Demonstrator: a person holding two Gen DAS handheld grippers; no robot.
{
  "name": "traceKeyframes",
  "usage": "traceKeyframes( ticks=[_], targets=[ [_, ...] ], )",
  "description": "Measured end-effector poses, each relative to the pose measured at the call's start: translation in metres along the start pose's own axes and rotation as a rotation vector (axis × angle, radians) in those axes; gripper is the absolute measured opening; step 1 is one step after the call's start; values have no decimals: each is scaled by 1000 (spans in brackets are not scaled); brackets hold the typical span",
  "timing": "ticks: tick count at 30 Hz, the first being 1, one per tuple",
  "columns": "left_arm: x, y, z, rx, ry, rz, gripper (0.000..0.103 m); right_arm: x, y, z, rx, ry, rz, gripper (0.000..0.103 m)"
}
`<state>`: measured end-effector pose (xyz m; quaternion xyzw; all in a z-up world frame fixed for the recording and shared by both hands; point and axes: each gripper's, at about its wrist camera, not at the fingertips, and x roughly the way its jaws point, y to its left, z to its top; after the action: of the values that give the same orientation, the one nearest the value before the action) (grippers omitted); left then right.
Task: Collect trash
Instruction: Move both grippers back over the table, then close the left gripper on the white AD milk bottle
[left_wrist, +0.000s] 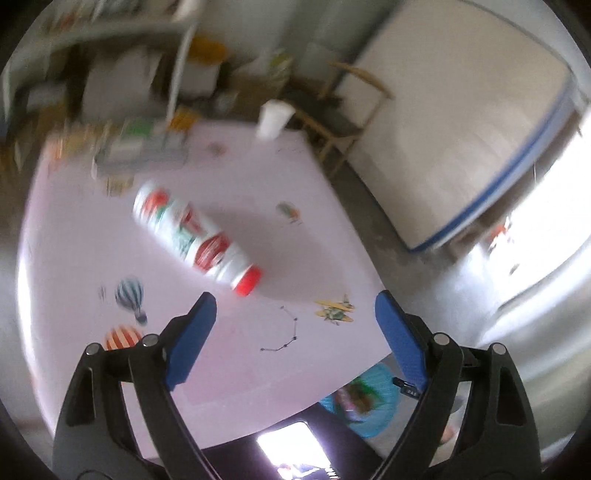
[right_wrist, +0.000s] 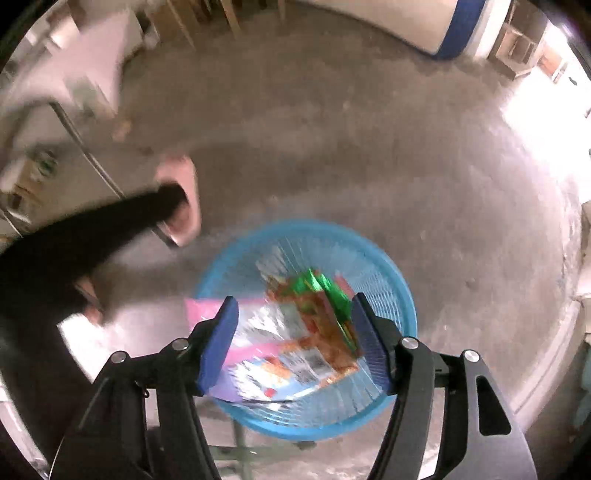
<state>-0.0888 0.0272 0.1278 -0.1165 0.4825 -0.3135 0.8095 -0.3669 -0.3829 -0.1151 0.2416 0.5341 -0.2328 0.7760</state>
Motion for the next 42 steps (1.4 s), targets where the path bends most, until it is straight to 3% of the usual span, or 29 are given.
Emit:
traceKeyframes(
  ticks=[3,7,12,15,17,19,21,23,29,35,39,40,42],
  targets=[
    [36,48,7,-173,49,-17,84,-27,24,29,-15,-74,56,63],
    [83,97,28,-324,44,54,84,-74,79,69,-113,-194,152,64],
    [124,137,57,-496,26,76,85,-125,156,113,-286,-338,234,71],
    [147,138,68,-457,61,125,89,-146,198,131,-397,-396,262,75],
    [150,136,73,-419,42,128,90,-159,230,141,-503,-443,289,81],
    [154,136,75,-400,41,123,89,-164,262,148,-609,-468,263,82],
    [153,140,73,-396,36,102,71,-160,287,151,-698,-455,268,82],
    [148,146,71,-405,49,66,68,-152,313,155,-787,-404,312,82],
    [112,172,47,-407,68,42,65,-140,382,159,-1076,-384,328,86],
    [75,207,28,-422,70,23,63,-118,498,176,-1358,-324,401,92],
    [68,225,25,-442,62,-32,62,-99,588,180,-1547,-467,403,92],
    [67,227,25,-443,60,-39,62,-92,610,178,-1597,-461,421,92],
    [68,231,28,-438,51,-46,62,-74,653,178,-1689,-357,462,95]
  ],
)
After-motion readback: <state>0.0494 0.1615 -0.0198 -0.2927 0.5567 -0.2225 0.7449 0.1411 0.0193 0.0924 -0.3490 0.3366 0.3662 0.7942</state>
